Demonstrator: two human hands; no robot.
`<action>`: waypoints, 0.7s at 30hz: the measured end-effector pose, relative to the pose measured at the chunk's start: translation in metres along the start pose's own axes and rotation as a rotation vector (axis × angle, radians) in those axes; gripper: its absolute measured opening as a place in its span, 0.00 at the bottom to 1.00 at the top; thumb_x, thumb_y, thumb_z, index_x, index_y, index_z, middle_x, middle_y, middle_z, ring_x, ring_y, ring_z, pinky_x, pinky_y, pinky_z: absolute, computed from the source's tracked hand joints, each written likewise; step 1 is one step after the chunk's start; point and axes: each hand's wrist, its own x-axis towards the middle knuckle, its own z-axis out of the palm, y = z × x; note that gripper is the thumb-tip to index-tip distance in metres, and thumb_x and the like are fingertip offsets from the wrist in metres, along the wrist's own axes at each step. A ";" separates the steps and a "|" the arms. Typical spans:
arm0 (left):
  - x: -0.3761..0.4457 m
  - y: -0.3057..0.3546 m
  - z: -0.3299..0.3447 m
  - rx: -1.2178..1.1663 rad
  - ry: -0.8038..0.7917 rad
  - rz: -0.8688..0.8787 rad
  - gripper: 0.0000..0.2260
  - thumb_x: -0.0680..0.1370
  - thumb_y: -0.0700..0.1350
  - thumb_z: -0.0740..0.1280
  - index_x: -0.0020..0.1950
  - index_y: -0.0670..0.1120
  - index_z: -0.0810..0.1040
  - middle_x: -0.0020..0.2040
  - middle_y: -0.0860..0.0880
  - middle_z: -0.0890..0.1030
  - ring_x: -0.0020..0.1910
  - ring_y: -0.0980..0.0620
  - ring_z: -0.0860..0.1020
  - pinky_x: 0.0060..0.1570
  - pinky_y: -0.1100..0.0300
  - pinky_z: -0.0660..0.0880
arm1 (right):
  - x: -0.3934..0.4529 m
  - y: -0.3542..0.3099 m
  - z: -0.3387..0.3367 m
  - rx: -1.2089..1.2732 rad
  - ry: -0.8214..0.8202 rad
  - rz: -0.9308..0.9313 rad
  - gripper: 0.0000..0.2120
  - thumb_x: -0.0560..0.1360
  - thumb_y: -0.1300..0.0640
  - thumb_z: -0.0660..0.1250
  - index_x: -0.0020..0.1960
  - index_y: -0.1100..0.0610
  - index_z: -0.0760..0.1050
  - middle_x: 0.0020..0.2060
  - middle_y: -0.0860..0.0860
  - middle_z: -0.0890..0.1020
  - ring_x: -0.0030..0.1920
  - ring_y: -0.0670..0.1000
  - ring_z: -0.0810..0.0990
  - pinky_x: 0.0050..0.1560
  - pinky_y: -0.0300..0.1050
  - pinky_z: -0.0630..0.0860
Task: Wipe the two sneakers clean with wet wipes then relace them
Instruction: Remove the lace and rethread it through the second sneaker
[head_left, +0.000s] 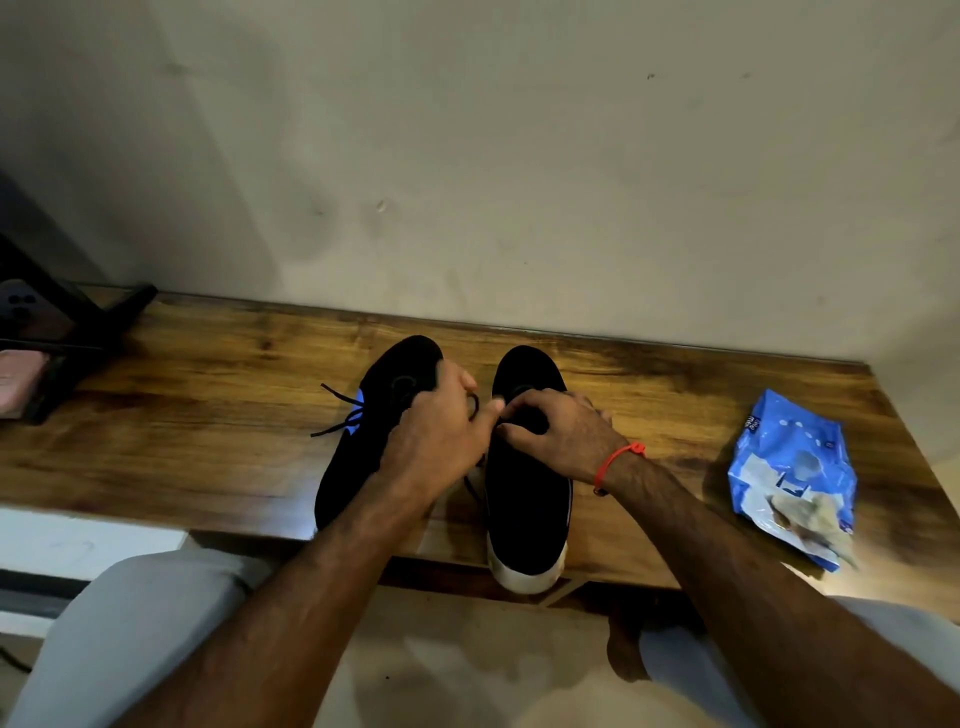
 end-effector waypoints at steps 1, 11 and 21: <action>0.001 -0.005 0.006 0.105 -0.051 0.018 0.15 0.82 0.61 0.63 0.58 0.50 0.72 0.46 0.50 0.78 0.43 0.50 0.79 0.42 0.52 0.79 | 0.000 0.000 0.000 -0.001 0.002 -0.002 0.15 0.76 0.38 0.63 0.60 0.40 0.75 0.62 0.43 0.77 0.68 0.55 0.67 0.58 0.56 0.62; -0.001 0.014 -0.010 -0.380 0.444 0.114 0.15 0.86 0.52 0.55 0.42 0.52 0.72 0.35 0.55 0.73 0.32 0.65 0.73 0.30 0.70 0.67 | 0.000 0.004 -0.002 -0.004 -0.028 0.003 0.14 0.76 0.39 0.65 0.61 0.39 0.74 0.62 0.42 0.76 0.69 0.54 0.65 0.63 0.58 0.62; 0.003 -0.006 -0.001 -0.042 -0.146 -0.003 0.06 0.84 0.48 0.62 0.52 0.50 0.78 0.42 0.49 0.82 0.38 0.55 0.80 0.36 0.62 0.77 | 0.000 0.005 0.004 0.064 -0.057 -0.094 0.15 0.78 0.45 0.66 0.63 0.49 0.77 0.62 0.52 0.73 0.65 0.53 0.70 0.67 0.49 0.68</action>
